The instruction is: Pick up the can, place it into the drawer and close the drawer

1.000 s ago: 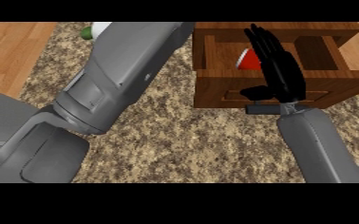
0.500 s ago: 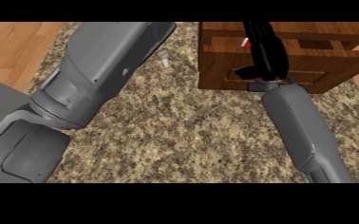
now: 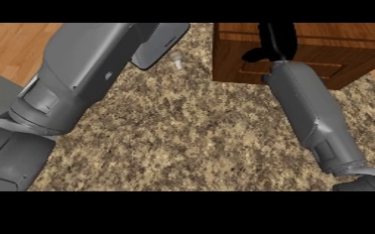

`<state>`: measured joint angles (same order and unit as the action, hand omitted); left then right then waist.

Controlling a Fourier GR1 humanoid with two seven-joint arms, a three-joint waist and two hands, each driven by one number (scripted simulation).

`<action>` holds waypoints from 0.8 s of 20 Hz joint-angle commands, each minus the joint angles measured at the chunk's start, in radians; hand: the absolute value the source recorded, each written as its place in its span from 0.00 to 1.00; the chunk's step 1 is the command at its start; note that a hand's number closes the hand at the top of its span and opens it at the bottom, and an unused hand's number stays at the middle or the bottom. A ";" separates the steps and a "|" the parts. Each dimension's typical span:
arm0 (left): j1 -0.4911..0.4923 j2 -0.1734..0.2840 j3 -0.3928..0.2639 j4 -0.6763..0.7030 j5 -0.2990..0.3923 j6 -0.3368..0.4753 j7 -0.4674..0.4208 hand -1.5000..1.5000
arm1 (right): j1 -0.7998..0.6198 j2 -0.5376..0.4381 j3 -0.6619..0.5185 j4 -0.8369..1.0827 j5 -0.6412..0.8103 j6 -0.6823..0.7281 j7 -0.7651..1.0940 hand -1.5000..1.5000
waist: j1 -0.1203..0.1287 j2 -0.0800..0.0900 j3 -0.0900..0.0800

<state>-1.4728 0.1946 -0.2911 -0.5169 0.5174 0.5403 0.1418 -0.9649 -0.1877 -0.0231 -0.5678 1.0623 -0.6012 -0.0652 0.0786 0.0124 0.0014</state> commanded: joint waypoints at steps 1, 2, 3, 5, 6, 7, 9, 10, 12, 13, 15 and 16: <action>0.079 0.042 0.007 -0.065 0.003 -0.027 0.006 0.00 | -0.134 0.000 -0.023 0.087 0.016 -0.022 0.022 0.00 | 0.005 -0.002 -0.002; 0.092 0.058 -0.010 -0.098 -0.009 -0.020 0.018 0.00 | -0.134 -0.011 -0.031 0.111 0.019 -0.035 0.028 0.00 | 0.023 -0.005 -0.002; 0.074 0.034 -0.008 -0.100 -0.007 -0.009 0.033 0.00 | -0.148 -0.020 -0.045 0.140 0.007 -0.052 -0.005 0.00 | 0.019 0.003 -0.001; 0.114 0.030 -0.021 -0.139 -0.013 -0.018 0.026 0.00 | -0.167 -0.004 -0.044 0.170 0.022 -0.084 0.013 0.00 | 0.023 0.004 -0.001; 0.105 0.055 -0.008 -0.141 -0.008 -0.013 0.051 0.00 | -0.172 0.009 -0.037 0.186 0.033 -0.101 0.009 0.00 | 0.019 0.005 -0.001; 0.105 0.067 -0.022 -0.154 -0.012 -0.038 0.068 0.00 | -0.203 -0.018 -0.055 0.195 0.017 -0.074 0.007 0.00 | 0.035 0.007 0.000; 0.122 0.066 -0.028 -0.195 -0.019 -0.009 0.080 0.00 | -0.220 -0.029 -0.076 0.203 -0.006 -0.067 -0.014 0.00 | 0.044 0.004 0.000; 0.154 0.072 -0.024 -0.202 -0.013 -0.035 0.052 0.00 | -0.236 -0.021 -0.087 0.201 -0.019 -0.069 -0.022 0.00 | 0.046 0.010 0.000; 0.188 0.093 -0.031 -0.236 -0.017 -0.031 0.076 0.00 | -0.234 -0.005 -0.102 0.206 -0.041 -0.065 -0.048 0.00 | 0.038 0.002 0.000; 0.180 0.100 -0.026 -0.259 -0.008 -0.049 0.081 0.00 | -0.268 0.001 -0.109 0.208 -0.047 -0.045 -0.031 0.00 | 0.054 0.002 -0.001; 0.210 0.124 -0.022 -0.263 -0.013 -0.053 0.071 0.00 | -0.272 0.025 -0.150 0.177 -0.113 -0.025 -0.108 0.00 | 0.035 0.002 0.001; 0.222 0.126 -0.026 -0.294 -0.012 -0.049 0.082 0.00 | -0.261 0.007 -0.160 0.190 -0.117 -0.029 -0.122 0.00 | 0.043 0.000 0.001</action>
<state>-1.2900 0.2960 -0.3150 -0.7573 0.5055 0.4998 0.2135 -1.1392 -0.1932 -0.1073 -0.3437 1.0312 -0.6100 -0.1600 0.1031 0.0285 0.0096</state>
